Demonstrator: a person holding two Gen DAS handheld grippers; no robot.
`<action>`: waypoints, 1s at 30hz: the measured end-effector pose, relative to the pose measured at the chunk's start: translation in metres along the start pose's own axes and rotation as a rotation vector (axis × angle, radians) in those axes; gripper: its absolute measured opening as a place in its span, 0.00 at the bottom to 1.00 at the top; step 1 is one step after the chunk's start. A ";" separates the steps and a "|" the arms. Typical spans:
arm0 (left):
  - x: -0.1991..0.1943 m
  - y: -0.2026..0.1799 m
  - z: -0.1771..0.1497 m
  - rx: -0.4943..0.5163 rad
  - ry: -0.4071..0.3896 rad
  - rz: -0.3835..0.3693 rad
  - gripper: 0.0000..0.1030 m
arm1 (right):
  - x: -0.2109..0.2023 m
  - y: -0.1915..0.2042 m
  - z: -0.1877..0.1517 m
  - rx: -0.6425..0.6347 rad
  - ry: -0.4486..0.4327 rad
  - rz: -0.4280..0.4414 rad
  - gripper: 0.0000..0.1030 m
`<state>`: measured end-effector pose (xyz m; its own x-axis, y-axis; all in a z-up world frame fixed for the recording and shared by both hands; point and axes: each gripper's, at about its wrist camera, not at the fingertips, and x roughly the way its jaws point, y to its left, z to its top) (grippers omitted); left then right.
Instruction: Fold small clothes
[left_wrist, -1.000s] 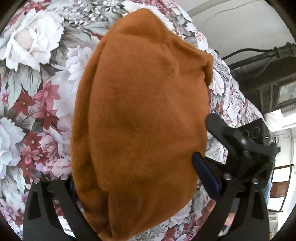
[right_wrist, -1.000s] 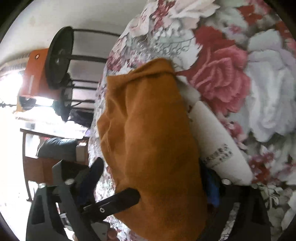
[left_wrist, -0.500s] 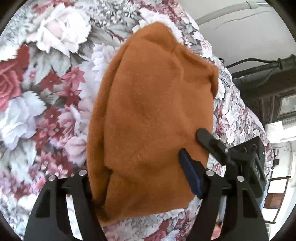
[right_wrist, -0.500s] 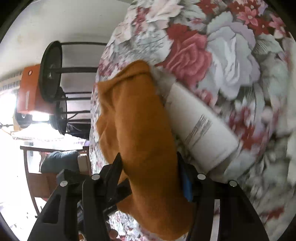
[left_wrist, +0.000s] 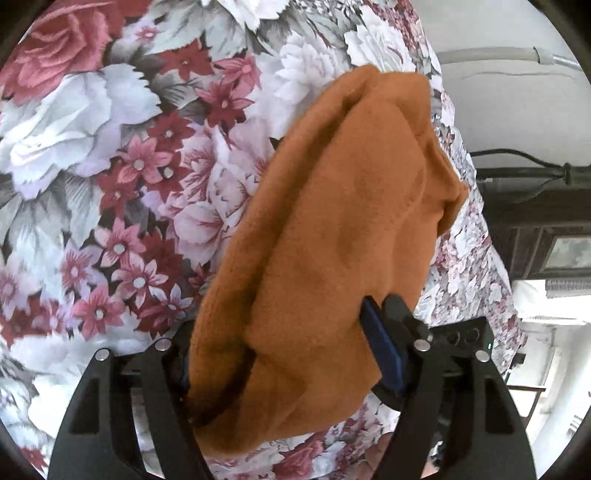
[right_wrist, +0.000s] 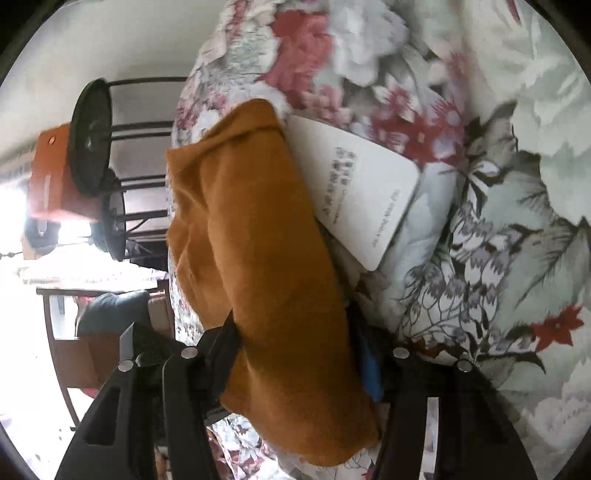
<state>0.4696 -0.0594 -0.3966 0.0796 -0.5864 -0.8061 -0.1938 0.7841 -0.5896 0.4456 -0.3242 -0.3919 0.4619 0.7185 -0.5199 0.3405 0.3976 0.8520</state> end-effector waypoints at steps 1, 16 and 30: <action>0.003 -0.002 0.001 0.008 0.001 -0.003 0.78 | 0.002 0.000 0.002 0.006 0.004 0.010 0.66; -0.047 -0.062 -0.038 0.173 -0.181 0.137 0.34 | -0.023 0.056 -0.023 -0.092 -0.049 0.030 0.45; -0.205 -0.010 -0.171 0.132 -0.451 0.126 0.34 | -0.020 0.129 -0.149 -0.281 0.198 0.195 0.45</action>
<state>0.2877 0.0182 -0.2162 0.4849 -0.3617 -0.7962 -0.1056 0.8796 -0.4639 0.3584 -0.2024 -0.2622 0.3198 0.8813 -0.3480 0.0118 0.3635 0.9315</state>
